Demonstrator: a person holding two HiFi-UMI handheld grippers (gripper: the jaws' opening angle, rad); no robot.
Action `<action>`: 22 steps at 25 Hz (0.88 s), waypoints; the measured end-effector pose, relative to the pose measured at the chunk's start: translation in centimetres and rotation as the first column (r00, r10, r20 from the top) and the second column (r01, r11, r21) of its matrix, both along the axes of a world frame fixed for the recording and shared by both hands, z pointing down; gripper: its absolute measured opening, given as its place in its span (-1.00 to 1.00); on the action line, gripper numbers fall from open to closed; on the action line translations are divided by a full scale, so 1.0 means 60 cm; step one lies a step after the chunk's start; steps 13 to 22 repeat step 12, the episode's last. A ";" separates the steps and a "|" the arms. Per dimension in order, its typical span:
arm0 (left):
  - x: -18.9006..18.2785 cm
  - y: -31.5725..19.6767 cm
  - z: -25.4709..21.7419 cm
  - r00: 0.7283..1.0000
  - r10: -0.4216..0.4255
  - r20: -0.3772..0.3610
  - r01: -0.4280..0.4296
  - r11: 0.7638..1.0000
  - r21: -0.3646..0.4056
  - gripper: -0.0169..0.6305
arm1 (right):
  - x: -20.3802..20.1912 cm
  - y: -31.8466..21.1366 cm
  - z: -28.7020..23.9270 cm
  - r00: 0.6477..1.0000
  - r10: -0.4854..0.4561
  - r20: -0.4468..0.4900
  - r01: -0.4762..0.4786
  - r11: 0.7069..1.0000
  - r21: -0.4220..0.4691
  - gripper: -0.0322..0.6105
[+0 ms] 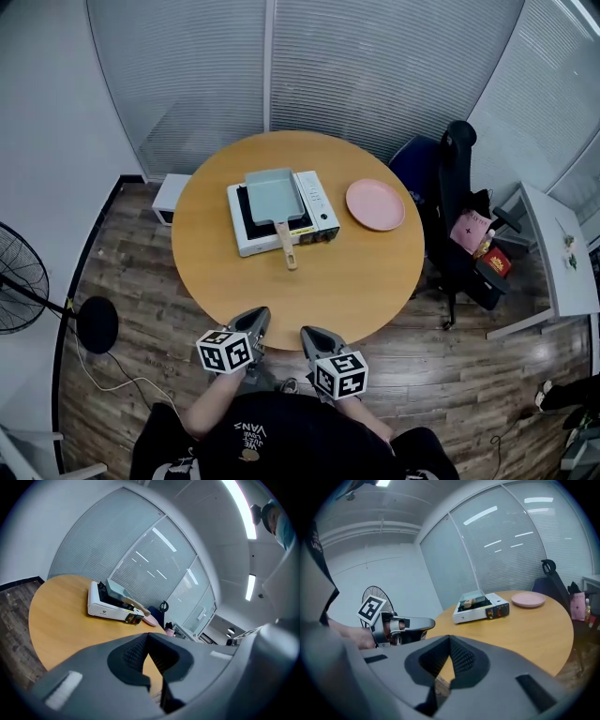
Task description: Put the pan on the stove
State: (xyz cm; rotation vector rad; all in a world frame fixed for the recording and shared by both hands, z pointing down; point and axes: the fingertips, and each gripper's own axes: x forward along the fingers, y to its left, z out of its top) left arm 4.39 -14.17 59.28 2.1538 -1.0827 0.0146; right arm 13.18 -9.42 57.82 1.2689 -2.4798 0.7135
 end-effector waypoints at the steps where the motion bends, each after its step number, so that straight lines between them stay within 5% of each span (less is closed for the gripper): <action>1: -0.001 -0.003 -0.001 1.000 -0.001 -0.001 0.001 1.000 0.002 -0.92 | -0.001 -0.003 -0.001 1.000 0.000 0.000 0.000 1.000 0.001 -0.86; 22: -0.001 -0.027 -0.004 1.000 0.007 -0.007 -0.007 1.000 0.004 -0.92 | -0.006 -0.029 -0.005 1.000 0.000 -0.004 0.000 1.000 0.002 -0.86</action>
